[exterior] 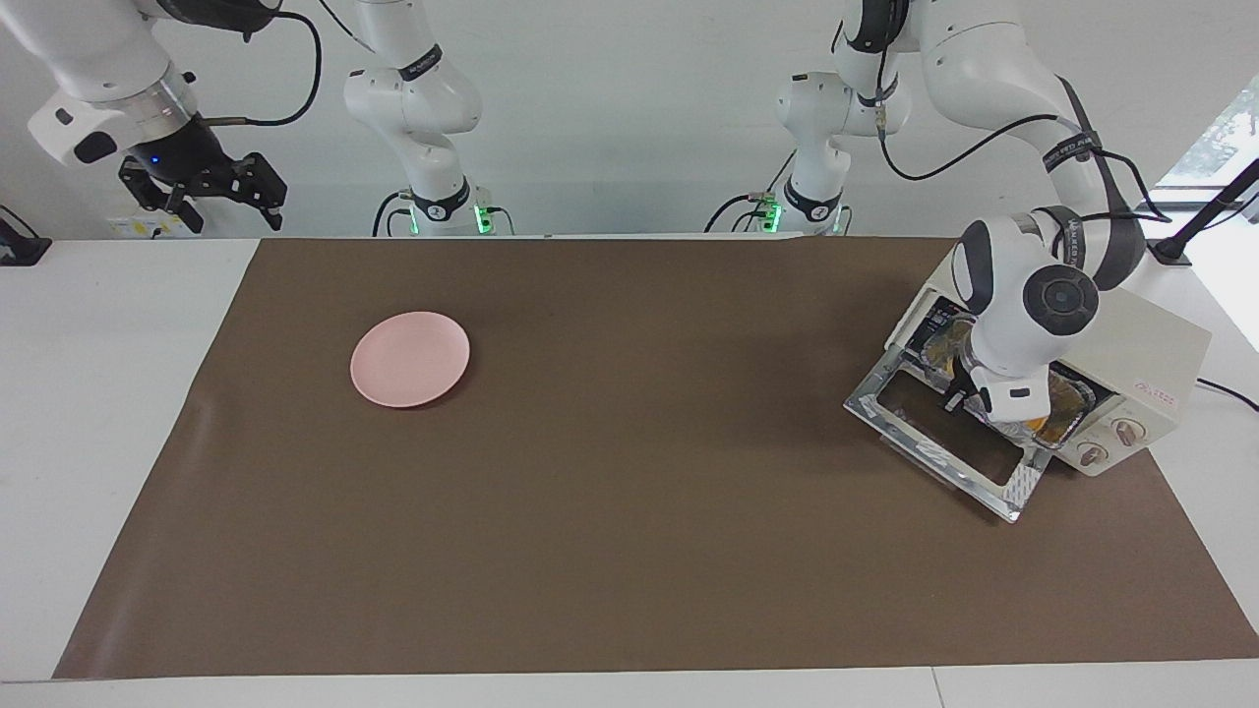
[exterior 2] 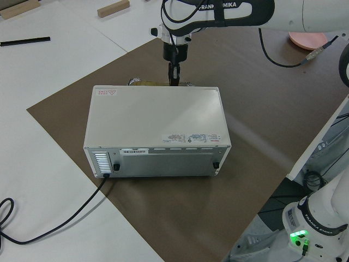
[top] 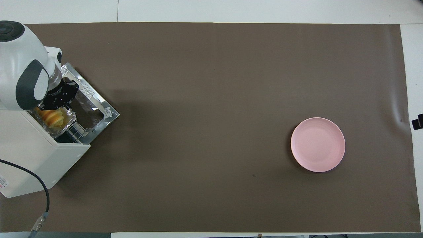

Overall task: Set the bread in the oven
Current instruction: 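Lower the foil tray into the oven opening with the left gripper, then release the tray and raise the left gripper away from the oven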

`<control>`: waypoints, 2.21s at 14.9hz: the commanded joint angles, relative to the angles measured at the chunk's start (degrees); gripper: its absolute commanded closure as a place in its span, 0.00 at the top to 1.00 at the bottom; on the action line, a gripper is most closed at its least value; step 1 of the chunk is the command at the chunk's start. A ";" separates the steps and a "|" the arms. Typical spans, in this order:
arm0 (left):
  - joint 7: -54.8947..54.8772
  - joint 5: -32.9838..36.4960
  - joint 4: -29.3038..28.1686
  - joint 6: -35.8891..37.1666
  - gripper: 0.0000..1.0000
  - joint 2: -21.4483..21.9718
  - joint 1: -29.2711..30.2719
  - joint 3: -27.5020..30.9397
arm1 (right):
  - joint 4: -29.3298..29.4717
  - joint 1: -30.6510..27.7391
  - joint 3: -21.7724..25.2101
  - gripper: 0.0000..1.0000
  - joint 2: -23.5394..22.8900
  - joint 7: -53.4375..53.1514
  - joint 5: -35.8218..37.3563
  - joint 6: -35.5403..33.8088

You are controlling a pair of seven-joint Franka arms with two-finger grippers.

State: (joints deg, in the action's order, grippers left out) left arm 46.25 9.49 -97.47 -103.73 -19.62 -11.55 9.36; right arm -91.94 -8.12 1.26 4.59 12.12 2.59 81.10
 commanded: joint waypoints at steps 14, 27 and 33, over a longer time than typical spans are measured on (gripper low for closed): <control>3.14 1.59 -5.54 0.98 0.00 4.07 -0.32 0.40 | -0.87 -0.67 -0.56 1.00 0.68 0.97 0.66 0.29; 1.57 1.59 -5.19 -0.59 0.65 3.89 0.56 0.40 | -0.87 -0.67 -0.56 1.00 0.68 0.97 0.66 0.29; -2.83 1.59 1.47 -1.13 1.00 3.72 -0.13 0.49 | -0.87 -0.67 -0.56 1.00 0.77 0.97 0.66 0.29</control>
State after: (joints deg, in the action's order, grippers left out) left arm 44.83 9.86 -98.89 -104.78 -16.74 -11.03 9.74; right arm -91.94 -8.12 1.26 4.59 12.12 2.59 81.09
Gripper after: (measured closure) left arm 0.414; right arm 0.000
